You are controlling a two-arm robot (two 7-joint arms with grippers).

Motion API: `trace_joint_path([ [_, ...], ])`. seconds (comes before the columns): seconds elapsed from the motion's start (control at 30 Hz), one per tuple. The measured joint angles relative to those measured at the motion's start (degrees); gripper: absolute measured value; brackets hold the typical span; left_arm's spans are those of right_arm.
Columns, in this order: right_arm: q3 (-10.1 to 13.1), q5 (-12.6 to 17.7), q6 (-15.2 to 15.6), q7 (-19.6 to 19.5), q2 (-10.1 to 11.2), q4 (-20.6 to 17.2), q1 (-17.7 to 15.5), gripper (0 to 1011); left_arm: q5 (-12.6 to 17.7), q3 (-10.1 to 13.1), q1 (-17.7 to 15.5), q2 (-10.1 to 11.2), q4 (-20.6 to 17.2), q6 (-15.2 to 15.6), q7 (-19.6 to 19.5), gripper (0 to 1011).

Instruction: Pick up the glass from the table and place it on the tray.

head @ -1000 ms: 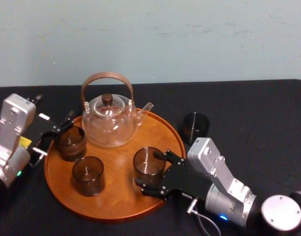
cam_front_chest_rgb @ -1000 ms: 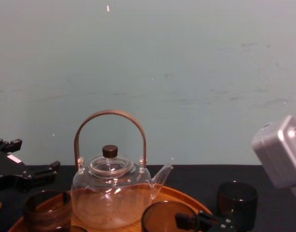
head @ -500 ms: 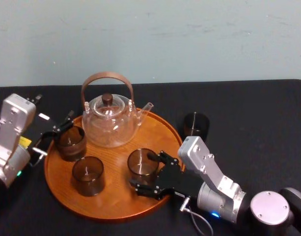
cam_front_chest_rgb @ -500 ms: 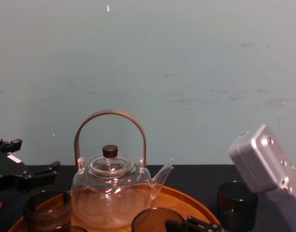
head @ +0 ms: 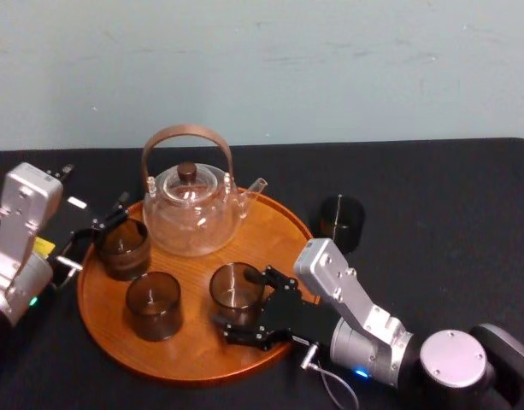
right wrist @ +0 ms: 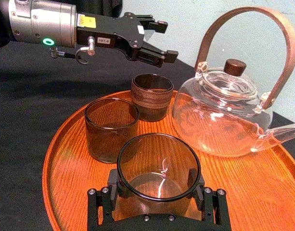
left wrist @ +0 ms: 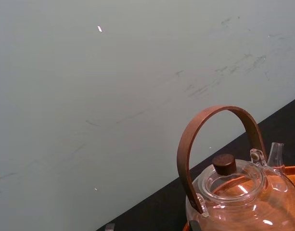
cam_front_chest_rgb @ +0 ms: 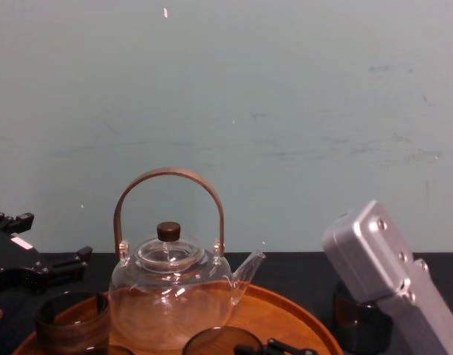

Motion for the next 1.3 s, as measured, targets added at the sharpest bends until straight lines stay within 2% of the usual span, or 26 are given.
trace_joint_path([
  [0.4,-0.4,0.0,-0.6,0.2,-0.7,2.2,0.8,916,0.0,0.0,0.0,0.0,0.0,0.0,0.0,1001],
  [1.03,-0.4,0.1,-0.6,0.1,-0.8,2.2,0.8,918,0.0,0.0,0.0,0.0,0.0,0.0,0.0,1002],
  [1.17,-0.3,0.1,-0.6,0.1,-0.8,2.2,0.8,993,0.0,0.0,0.0,0.0,0.0,0.0,0.0,1001],
  [1.3,-0.3,0.2,-0.6,0.1,-0.8,2.2,0.8,1002,0.0,0.0,0.0,0.0,0.0,0.0,0.0,1002],
])
